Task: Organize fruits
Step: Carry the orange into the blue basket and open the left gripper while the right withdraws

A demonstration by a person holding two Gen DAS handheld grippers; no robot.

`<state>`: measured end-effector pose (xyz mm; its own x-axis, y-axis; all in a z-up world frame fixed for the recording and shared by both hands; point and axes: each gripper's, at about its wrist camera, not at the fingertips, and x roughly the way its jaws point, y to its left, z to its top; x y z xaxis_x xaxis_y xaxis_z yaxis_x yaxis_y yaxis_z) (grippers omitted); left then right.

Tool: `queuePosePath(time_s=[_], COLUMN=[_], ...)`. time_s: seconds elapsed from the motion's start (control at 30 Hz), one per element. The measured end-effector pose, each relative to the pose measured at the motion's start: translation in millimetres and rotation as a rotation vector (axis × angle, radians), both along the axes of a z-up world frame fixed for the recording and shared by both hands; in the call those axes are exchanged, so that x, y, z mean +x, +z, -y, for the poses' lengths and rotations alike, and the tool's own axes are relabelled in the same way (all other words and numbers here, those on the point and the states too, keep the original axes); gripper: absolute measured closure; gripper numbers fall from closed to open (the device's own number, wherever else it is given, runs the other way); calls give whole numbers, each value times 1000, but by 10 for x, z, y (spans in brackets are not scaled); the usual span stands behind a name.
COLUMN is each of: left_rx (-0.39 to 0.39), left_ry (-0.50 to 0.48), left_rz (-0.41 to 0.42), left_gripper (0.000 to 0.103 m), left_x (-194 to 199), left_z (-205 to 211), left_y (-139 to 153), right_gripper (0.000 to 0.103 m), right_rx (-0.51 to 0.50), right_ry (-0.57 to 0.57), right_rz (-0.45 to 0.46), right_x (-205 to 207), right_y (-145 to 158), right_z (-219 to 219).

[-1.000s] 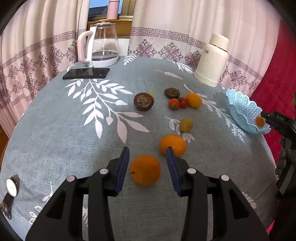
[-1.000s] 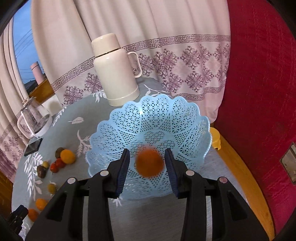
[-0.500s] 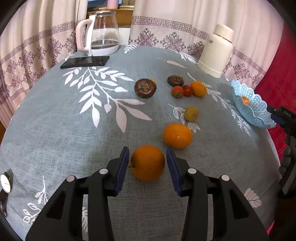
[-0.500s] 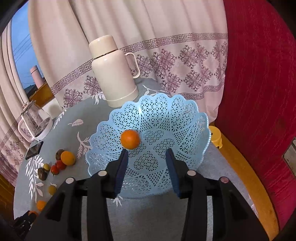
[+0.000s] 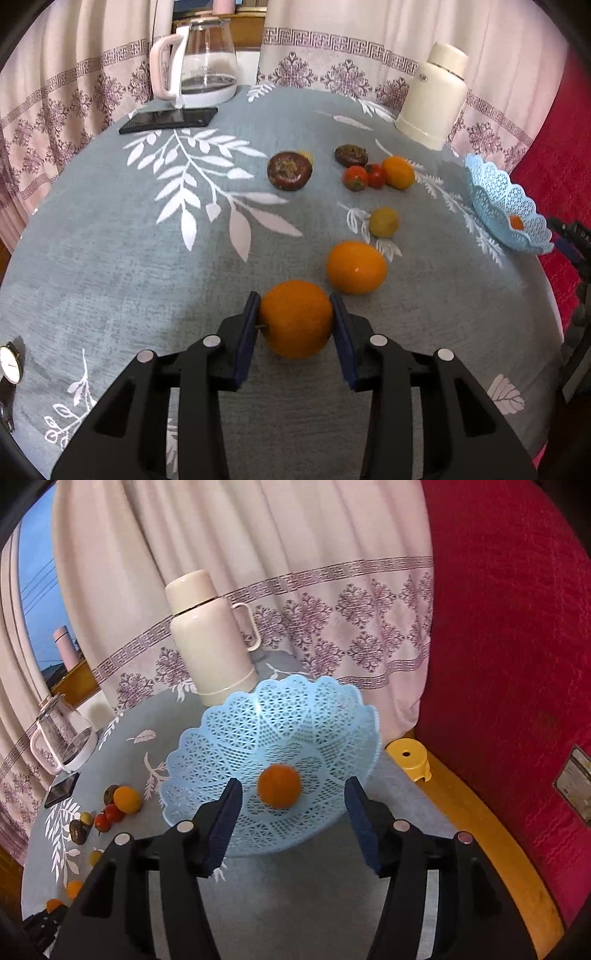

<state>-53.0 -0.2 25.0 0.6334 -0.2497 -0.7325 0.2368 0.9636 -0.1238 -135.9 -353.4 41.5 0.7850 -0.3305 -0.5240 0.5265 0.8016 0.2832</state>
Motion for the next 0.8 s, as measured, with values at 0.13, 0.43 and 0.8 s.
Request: queuePosePath(time_s=[0.13, 0.43, 0.8], left_rx=[-11, -35, -37], left_ry=[-8, -132, -364], left_rz=[42, 150, 149], left_gripper=[64, 64, 64], left_x=[-26, 64, 291], left_z=[56, 642, 1906], left_y=[185, 685, 773], right_gripper=[35, 33, 32], right_rx=[9, 45, 44], right_ry=[-19, -25, -45], right_rz=[8, 6, 10], right_x=[-109, -201, -214], right_y=[-17, -125, -230], right_z=[70, 132, 74])
